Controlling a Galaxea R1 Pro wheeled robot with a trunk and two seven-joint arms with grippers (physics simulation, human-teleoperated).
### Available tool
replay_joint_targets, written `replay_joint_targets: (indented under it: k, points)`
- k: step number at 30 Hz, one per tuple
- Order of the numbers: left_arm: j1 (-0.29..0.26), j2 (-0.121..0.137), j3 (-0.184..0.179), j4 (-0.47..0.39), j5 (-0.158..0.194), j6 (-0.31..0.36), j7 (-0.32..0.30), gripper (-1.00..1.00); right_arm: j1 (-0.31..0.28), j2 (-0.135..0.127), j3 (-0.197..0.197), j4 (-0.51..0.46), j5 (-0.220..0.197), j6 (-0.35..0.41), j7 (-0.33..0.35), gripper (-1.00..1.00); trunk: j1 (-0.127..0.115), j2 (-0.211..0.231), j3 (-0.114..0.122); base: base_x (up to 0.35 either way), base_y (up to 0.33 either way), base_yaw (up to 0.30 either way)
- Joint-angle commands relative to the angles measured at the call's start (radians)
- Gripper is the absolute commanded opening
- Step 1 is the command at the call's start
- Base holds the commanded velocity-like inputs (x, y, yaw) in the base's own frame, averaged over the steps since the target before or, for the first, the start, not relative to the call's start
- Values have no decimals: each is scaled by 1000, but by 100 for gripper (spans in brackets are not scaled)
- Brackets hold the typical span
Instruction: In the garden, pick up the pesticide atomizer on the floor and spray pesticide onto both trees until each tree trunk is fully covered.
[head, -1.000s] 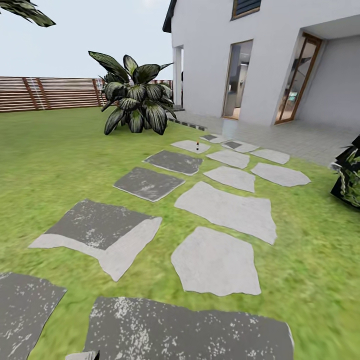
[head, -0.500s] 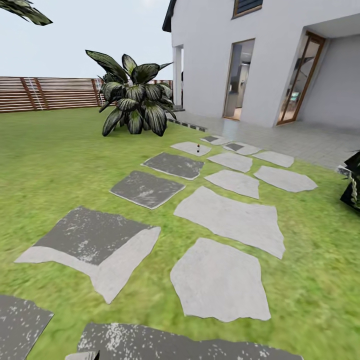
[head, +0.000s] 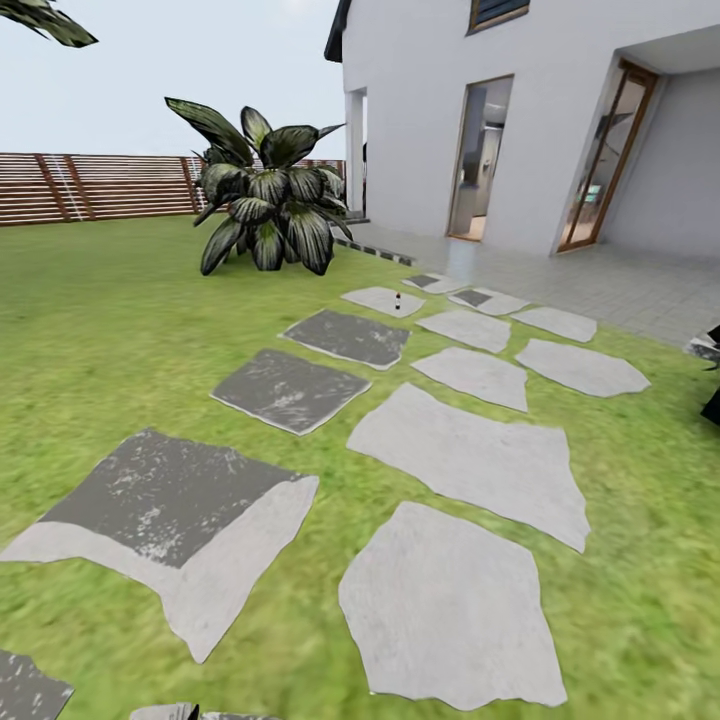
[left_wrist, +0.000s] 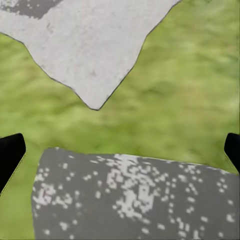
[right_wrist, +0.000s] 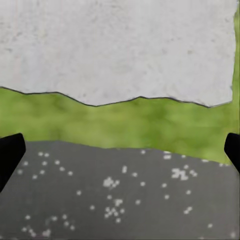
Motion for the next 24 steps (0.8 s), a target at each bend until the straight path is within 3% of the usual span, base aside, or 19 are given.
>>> replay_joint_targets:
  k: [1,12,24]
  points:
    - [-1,0,5,1,8,-1,-10,100,0,0,0,1,2,-3,0,100,0,0,-1,340,0,0]
    - [-1,2,5,1,11,-1,-10,100,0,0,-1,0,2,-3,0,100,0,0,-1,340,0,-157]
    - [-1,2,5,1,11,-1,-10,100,0,0,-2,3,2,-4,0,100,0,0,-1,340,0,-12]
